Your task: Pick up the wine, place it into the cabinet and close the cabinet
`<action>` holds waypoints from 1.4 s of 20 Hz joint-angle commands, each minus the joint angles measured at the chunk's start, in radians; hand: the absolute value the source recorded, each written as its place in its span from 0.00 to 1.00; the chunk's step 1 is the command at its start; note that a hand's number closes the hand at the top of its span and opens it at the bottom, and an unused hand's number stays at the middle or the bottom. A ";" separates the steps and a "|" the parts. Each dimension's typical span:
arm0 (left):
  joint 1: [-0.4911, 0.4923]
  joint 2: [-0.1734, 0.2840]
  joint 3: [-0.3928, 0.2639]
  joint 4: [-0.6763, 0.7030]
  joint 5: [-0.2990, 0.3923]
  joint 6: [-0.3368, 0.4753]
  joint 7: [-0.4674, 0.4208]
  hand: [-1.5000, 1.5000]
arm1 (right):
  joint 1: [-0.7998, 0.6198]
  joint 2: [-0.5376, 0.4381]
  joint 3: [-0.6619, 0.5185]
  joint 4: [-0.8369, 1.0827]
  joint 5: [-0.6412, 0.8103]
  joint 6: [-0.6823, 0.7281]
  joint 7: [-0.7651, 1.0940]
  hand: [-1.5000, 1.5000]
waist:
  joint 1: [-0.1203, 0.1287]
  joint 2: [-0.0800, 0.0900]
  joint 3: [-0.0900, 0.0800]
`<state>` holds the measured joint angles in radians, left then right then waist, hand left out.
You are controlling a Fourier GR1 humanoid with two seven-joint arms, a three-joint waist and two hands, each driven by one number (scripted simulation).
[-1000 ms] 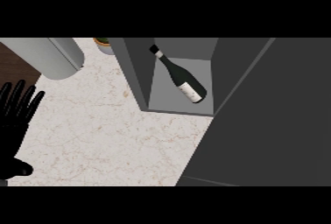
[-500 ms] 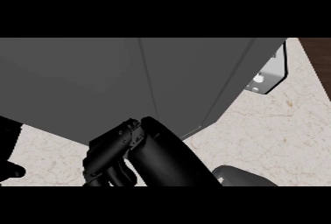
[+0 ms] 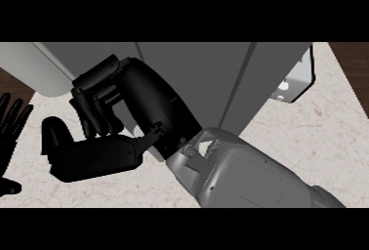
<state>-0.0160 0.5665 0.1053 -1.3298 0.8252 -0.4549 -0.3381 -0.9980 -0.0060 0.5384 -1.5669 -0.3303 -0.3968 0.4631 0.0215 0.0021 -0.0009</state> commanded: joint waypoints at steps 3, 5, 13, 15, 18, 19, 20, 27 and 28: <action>-0.008 -0.022 0.027 0.067 -0.043 -0.058 -0.036 0.00 | 0.052 0.006 -0.049 0.137 -0.050 0.027 -0.121 1.00 | -0.011 0.001 0.000; -0.030 0.009 0.057 0.064 -0.005 -0.057 0.014 0.00 | 0.014 0.006 -0.133 0.218 -0.054 0.110 -0.124 1.00 | -0.010 0.001 0.000; -0.027 -0.038 0.052 0.014 -0.020 -0.013 0.045 0.00 | 0.067 -0.058 -0.213 0.302 -0.017 0.265 -0.218 1.00 | -0.013 -0.001 0.001; -0.018 -0.042 0.049 0.036 -0.042 -0.050 0.009 0.00 | 0.066 -0.044 -0.215 0.390 -0.002 0.271 -0.276 1.00 | -0.006 0.004 0.000; -0.044 -0.012 0.059 0.017 -0.012 -0.045 0.058 0.00 | 0.054 -0.078 -0.231 0.415 0.012 0.306 -0.305 1.00 | -0.005 0.004 0.001; -0.068 -0.015 0.063 0.012 -0.014 -0.017 0.062 0.00 | 0.031 -0.075 -0.233 0.453 0.020 0.311 -0.314 1.00 | -0.001 0.006 0.001; -0.005 -0.034 0.048 0.009 -0.030 -0.056 0.035 0.00 | 0.050 -0.098 -0.241 0.438 0.022 0.312 -0.320 1.00 | 0.002 0.005 0.001; -0.060 -0.030 0.054 0.022 0.000 -0.055 0.068 0.00 | 0.027 -0.093 -0.268 0.477 0.012 0.331 -0.340 1.00 | -0.002 0.006 0.000; -0.035 -0.038 0.049 0.033 -0.036 -0.069 0.033 0.00 | 0.020 -0.111 -0.276 0.474 0.008 0.351 -0.342 1.00 | -0.002 0.006 0.000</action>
